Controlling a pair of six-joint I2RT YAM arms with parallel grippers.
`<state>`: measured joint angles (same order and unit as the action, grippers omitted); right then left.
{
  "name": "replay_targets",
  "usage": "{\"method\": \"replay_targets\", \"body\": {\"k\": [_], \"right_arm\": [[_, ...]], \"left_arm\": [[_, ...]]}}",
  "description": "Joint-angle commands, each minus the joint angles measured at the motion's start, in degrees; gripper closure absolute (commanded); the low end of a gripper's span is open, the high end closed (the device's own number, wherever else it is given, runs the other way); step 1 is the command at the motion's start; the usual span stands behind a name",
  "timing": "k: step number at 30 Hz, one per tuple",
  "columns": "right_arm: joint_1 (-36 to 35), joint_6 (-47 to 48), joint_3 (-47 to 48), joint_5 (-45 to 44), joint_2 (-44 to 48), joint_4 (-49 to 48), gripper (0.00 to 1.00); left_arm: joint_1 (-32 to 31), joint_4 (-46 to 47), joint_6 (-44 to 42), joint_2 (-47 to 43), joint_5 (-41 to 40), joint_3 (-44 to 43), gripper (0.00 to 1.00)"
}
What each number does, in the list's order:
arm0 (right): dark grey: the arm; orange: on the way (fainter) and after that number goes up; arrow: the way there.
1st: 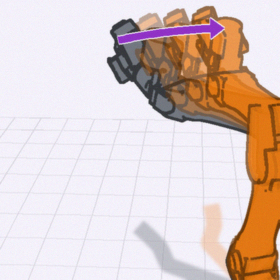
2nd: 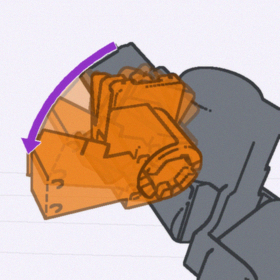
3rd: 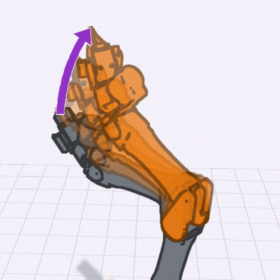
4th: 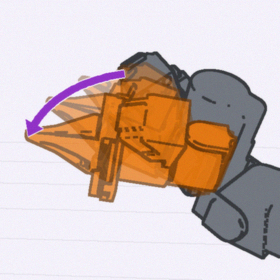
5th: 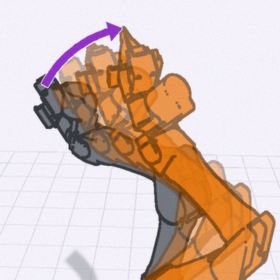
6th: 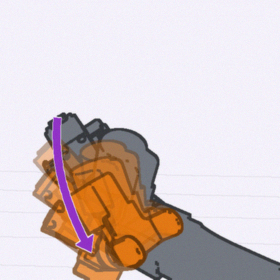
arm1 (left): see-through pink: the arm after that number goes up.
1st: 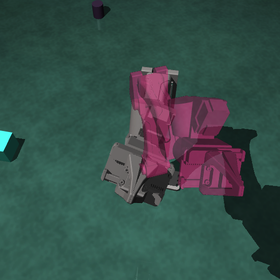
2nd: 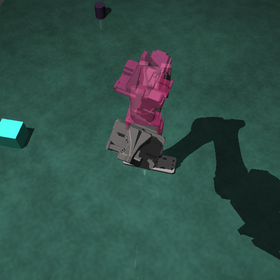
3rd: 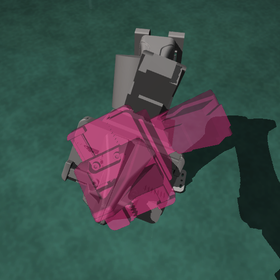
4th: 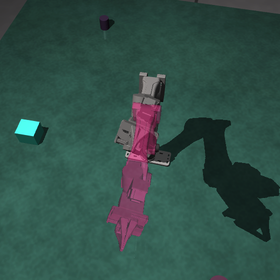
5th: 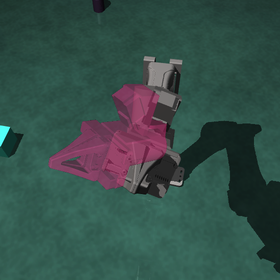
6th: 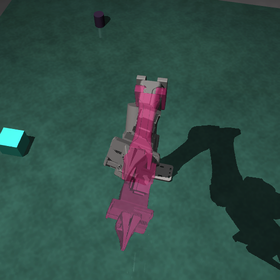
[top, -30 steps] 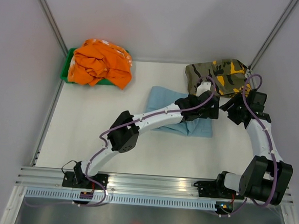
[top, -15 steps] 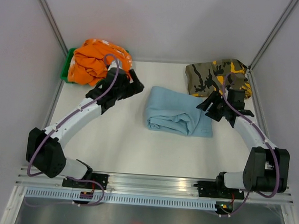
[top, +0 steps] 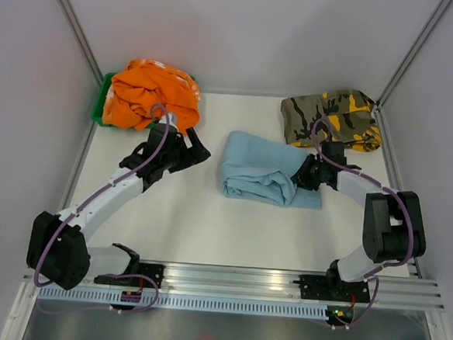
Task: Fold and stack the trousers
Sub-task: Fold the trousers, then neatly place the folded trousers to the corner
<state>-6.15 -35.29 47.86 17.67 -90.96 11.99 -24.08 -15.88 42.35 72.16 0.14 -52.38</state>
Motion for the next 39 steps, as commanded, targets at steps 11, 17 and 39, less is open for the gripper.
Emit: {"method": "replay_targets", "body": {"k": [11, 17, 39], "right_arm": [[3.32, 8.39, 10.15, -13.97, 8.6, 14.72, 1.0], [9.49, 13.22, 6.11, -11.25, 9.05, 14.64, 1.0], [10.72, 16.66, 12.71, -5.47, 5.01, 16.5, 0.02]], "left_arm": [[0.08, 7.0, -6.4, 6.14, 6.18, 0.18, 0.09], [-0.44, 10.69, -8.16, 10.36, 8.47, -1.41, 0.09], [-8.09, 12.45, -6.94, 34.08, 10.93, -19.07, 0.03]]}}
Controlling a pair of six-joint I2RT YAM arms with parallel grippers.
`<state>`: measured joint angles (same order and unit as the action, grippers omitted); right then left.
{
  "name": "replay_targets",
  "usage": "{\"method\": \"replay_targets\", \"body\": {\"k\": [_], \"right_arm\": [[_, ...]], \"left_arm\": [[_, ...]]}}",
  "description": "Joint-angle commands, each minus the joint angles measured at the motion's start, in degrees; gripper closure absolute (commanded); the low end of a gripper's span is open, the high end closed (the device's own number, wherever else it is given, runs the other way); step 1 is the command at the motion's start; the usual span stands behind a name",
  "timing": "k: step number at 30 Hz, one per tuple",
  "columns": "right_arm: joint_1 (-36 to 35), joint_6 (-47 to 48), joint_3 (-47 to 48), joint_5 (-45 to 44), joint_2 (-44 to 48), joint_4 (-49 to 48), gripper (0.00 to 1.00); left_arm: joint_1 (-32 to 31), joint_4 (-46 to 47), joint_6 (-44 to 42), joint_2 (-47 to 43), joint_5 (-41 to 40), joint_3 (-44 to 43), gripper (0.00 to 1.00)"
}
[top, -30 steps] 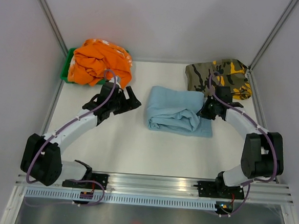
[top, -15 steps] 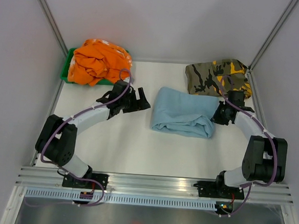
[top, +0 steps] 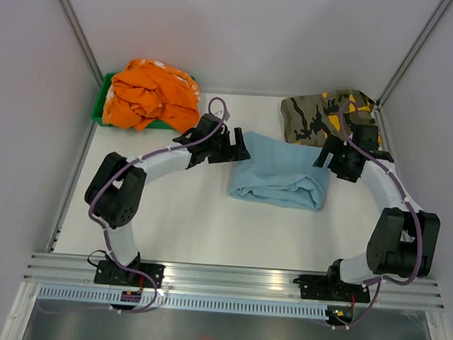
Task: Fold and stack the trousers
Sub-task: Neatly place the folded trousers to the corner
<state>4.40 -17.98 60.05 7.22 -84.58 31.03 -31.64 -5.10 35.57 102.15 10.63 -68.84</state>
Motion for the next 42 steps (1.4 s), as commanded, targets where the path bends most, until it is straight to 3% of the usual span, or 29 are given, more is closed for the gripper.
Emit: {"method": "replay_targets", "body": {"k": [1, 8, 11, 14, 15, 16, 17, 20, 21, 22, 23, 28, 32, 36, 42], "right_arm": [[0.17, -1.0, -0.97, 6.65, -3.3, -3.42, 0.02], [0.17, -0.3, -6.7, 5.52, -8.76, -10.53, 0.02], [0.17, -1.0, -8.63, 8.93, -10.34, -13.78, 0.05], [0.17, -2.49, -10.92, 12.98, -12.45, -17.91, 0.15], [0.25, -3.28, -12.14, 14.99, -13.06, -19.15, 0.2], [0.25, -3.73, -12.67, 16.06, -14.12, -20.29, 0.29], [0.17, -4.08, -13.2, 16.85, -14.73, -22.3, 0.32], [0.17, -5.22, -14.61, 18.35, -16.85, -25.04, 0.58], [0.17, -5.57, -14.79, 18.61, -17.02, -25.66, 0.68], [0.25, -6.36, -14.79, 18.53, -16.59, -25.93, 0.91], [0.25, -6.63, -14.79, 18.27, -15.72, -26.1, 1.0], [0.25, -7.77, -9.7, 16.51, -2.74, -21.81, 1.0], [0.43, -8.92, -1.1, 12.73, 4.41, -19.69, 1.0], [2.09, -6.46, 15.92, 11.06, -0.31, -14.69, 1.0], [10.79, -2.08, 37.3, 11.76, -16.54, -10.82, 1.0]], "left_arm": [[-0.53, 1.94, 0.37, 4.89, 0.35, -2.62, 0.04], [-1.32, 4.75, 2.84, 9.21, 3.43, -2.44, 0.08], [-1.76, 7.47, 3.45, 10.87, 5.09, -2.27, 0.12], [-1.85, 10.11, 4.33, 12.28, 6.59, -1.39, 0.31], [-1.85, 10.72, 4.42, 12.46, 6.68, -1.21, 0.5], [-1.85, 11.77, 4.51, 12.72, 6.86, -1.04, 0.57], [-1.85, 12.31, 4.33, 12.9, 6.94, -0.77, 0.74], [-1.85, 13.8, 3.11, 12.9, 6.77, -0.68, 0.98], [-1.85, 14.07, 2.66, 12.47, 6.59, -0.6, 0.98], [-1.85, 14.24, 2.23, 12.03, 5.72, -0.51, 0.98], [-1.85, 14.42, 1.0, 11.33, 5.54, -0.42, 0.98], [-1.85, 13.98, -3.84, 1.32, 3.7, -1.03, 0.98], [-1.85, 11.87, -6.48, -3.71, 3.6, -7.51, 0.98], [-1.94, 16.78, -3.15, -2.58, 4.92, -13.06, 0.98], [-3.6, 25.21, 4.41, 12.96, 3.97, -31.07, 0.98]]}}
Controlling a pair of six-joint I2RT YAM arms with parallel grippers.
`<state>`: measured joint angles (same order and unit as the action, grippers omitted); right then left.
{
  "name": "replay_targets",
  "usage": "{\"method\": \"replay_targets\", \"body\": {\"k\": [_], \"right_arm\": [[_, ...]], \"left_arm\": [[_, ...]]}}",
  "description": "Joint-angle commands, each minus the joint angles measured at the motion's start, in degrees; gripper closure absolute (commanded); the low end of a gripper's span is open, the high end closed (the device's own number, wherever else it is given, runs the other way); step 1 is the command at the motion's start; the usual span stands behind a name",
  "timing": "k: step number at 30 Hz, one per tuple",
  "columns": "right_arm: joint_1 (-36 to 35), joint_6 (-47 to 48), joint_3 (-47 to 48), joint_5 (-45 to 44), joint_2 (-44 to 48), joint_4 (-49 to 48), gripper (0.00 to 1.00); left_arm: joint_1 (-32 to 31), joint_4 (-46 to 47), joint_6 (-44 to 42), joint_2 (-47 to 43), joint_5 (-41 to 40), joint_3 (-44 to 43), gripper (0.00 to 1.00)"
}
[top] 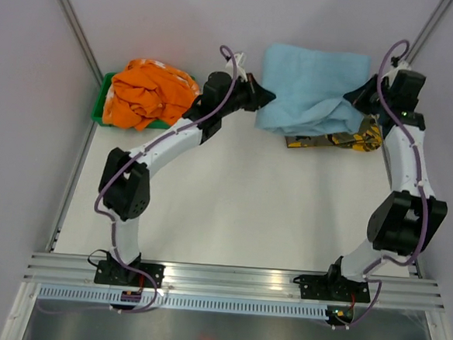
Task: Fold and stack the trousers
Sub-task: Neatly place the folded trousers to the corner
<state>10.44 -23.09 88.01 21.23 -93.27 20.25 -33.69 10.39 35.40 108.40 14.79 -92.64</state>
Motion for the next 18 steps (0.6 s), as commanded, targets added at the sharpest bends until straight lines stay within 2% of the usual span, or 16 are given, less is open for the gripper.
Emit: {"method": "replay_targets", "body": {"k": [1, 3, 4, 5, 6, 7, 8, 10, 14, 18], "right_arm": [[7.2, 4.01, 12.68, -1.55, -10.24, 2.05, 1.0], [9.42, 7.16, 21.97, 2.64, -17.16, 3.21, 1.0], [10.73, 8.14, 24.82, 3.02, -19.47, 3.56, 1.0], [11.27, 9.11, 30.85, 2.85, -21.58, 4.44, 1.0], [11.53, 10.68, 33.87, 2.76, -26.3, 5.84, 1.0], [12.06, 11.31, 37.2, 2.67, -28.78, 9.42, 1.0], [12.24, 11.92, 42.63, 2.76, -30.98, 11.11, 1.0], [12.68, 13.68, 44.61, 2.15, -35.3, 12.97, 1.0], [14.69, 14.13, 39.02, 0.21, -36.63, 8.06, 1.0], [16.54, 12.55, 39.16, 3.72, -42.14, 4.62, 1.0]], "left_arm": [[-1.99, 12.78, 5.29, 9.26, -0.72, -12.86, 0.98], [-3.39, 12.38, 5.65, 18.48, -3.78, -20.96, 0.98], [-3.83, 9.5, 6.78, 22.26, -4.76, -31.18, 0.98], [-4.27, 8.69, 8.01, 29.69, -5.55, -36.24, 0.98], [-4.36, 8.85, 9.41, 33.24, -7.04, -40.3, 0.98], [-4.45, 9.12, 13.52, 36.67, -7.92, -46.95, 0.98], [-4.45, 10.25, 15.38, 39.75, -8.71, -49.54, 0.98], [-4.45, 11.4, 20.03, 45.83, -11.7, -51.85, 0.98], [-4.98, 12.37, 21.47, 49.71, -17.23, -50.89, 0.98], [-4.54, 12.37, 22.96, 52.52, -20.05, -50.97, 0.98]]}}
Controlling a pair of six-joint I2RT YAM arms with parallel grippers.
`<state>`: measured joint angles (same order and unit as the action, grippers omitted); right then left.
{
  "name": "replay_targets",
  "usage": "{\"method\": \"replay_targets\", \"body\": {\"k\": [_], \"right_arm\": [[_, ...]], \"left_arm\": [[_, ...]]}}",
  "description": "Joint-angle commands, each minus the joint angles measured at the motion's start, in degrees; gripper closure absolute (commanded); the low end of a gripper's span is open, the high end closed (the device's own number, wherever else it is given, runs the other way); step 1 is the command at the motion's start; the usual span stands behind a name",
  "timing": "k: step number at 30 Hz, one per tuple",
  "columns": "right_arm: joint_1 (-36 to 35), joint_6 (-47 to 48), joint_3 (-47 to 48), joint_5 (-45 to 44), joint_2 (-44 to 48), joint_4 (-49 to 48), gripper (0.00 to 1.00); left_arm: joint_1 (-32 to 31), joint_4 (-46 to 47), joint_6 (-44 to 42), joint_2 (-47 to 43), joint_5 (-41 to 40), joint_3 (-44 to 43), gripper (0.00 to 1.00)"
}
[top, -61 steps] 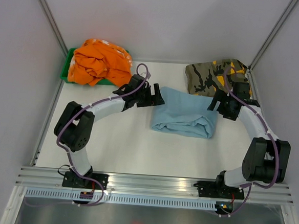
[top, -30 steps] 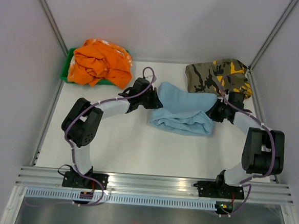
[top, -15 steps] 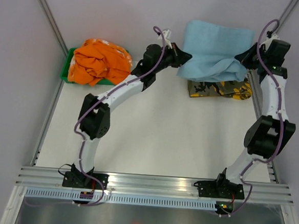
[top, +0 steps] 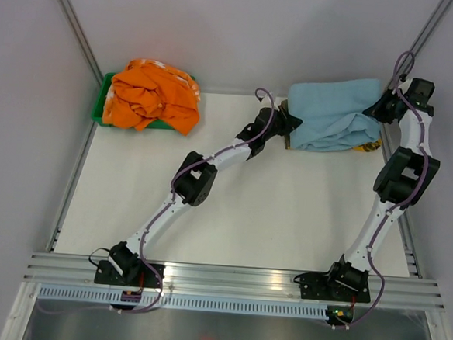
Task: Fold and stack the trousers
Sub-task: Neatly place the folded trousers to the corner
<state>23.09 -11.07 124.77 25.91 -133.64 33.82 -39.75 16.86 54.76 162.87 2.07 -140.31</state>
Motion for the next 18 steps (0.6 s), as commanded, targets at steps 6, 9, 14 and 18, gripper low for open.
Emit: {"method": "replay_targets", "body": {"k": [6, 9, 14, 18], "right_arm": [[3.98, 2.36, 4.34, -1.56, -6.36, -9.38, 1.0], [3.89, 1.06, 6.35, -1.13, -6.8, -10.09, 0.84], [1.7, 1.83, 10.14, -0.86, -2.96, -3.69, 0.19], [-3.65, 8.43, 6.99, -9.81, 6.45, 1.24, 0.13]], "left_arm": [[2.57, 7.3, 3.77, 0.52, -8.83, -3.83, 0.98], [3.01, 7.75, 4.21, 1.05, -9.18, -4.0, 0.98], [3.27, 8.87, -2.38, -0.78, -6.29, -4.3, 0.64], [4.15, 5.03, -6.76, -9.3, -0.07, -0.58, 0.32]]}}
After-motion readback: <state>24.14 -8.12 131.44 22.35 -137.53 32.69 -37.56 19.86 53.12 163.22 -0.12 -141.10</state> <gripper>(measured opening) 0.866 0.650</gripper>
